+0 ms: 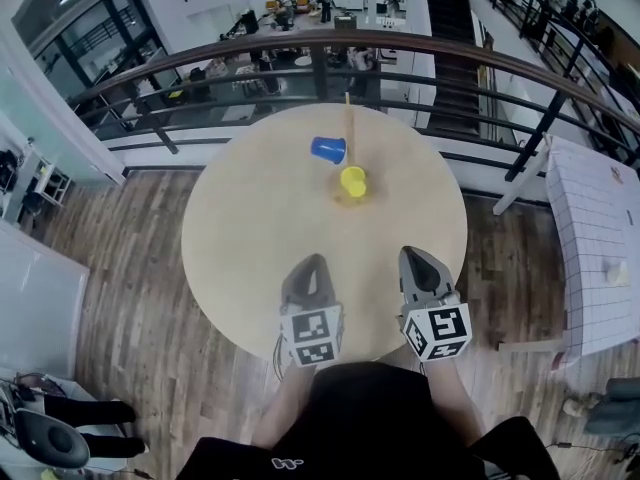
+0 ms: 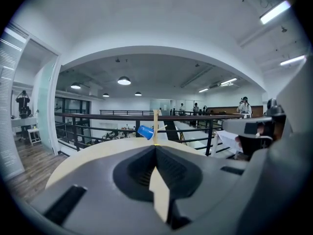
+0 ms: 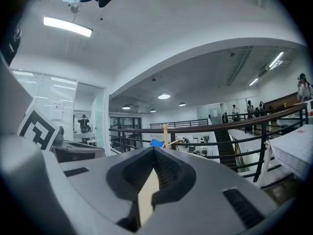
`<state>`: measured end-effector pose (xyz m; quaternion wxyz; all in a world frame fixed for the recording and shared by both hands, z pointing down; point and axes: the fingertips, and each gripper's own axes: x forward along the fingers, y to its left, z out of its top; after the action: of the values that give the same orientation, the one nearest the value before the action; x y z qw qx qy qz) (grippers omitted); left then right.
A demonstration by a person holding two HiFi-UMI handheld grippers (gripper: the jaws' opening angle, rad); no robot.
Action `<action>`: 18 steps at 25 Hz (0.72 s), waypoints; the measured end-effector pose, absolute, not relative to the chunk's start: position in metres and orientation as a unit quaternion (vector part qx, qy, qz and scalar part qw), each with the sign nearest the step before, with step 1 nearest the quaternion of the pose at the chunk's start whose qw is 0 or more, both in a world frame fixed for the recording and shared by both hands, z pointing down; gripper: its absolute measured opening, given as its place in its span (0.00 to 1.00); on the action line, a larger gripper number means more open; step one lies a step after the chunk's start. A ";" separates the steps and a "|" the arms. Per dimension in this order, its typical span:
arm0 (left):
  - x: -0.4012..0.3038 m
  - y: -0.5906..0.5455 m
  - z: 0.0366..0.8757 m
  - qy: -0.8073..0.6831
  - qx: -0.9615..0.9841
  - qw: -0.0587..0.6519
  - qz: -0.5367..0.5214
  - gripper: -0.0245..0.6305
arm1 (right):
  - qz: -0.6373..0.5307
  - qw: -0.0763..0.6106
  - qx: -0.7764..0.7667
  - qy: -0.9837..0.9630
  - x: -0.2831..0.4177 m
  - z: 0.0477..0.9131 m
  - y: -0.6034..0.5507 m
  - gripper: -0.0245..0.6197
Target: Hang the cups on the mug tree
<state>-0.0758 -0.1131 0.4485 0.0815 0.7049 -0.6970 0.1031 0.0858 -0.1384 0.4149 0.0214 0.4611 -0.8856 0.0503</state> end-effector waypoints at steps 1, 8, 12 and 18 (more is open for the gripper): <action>-0.075 -0.113 0.448 -0.695 0.706 0.082 0.104 0.06 | 0.051 0.021 0.461 -0.886 0.085 0.415 -0.138 0.05; -0.069 -0.119 0.455 -0.695 0.706 0.086 0.107 0.06 | 0.050 0.019 0.459 -0.887 0.090 0.419 -0.145 0.05; -0.068 -0.122 0.454 -0.695 0.706 0.085 0.106 0.06 | 0.051 0.021 0.459 -0.887 0.090 0.421 -0.148 0.05; -0.072 -0.122 0.455 -0.695 0.706 0.086 0.105 0.06 | 0.054 0.021 0.458 -0.887 0.086 0.423 -0.148 0.05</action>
<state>-0.0719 -0.1216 0.4548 0.0856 0.7062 -0.6950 0.1046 0.0857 -0.1482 0.4231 0.0215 0.4575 -0.8873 0.0543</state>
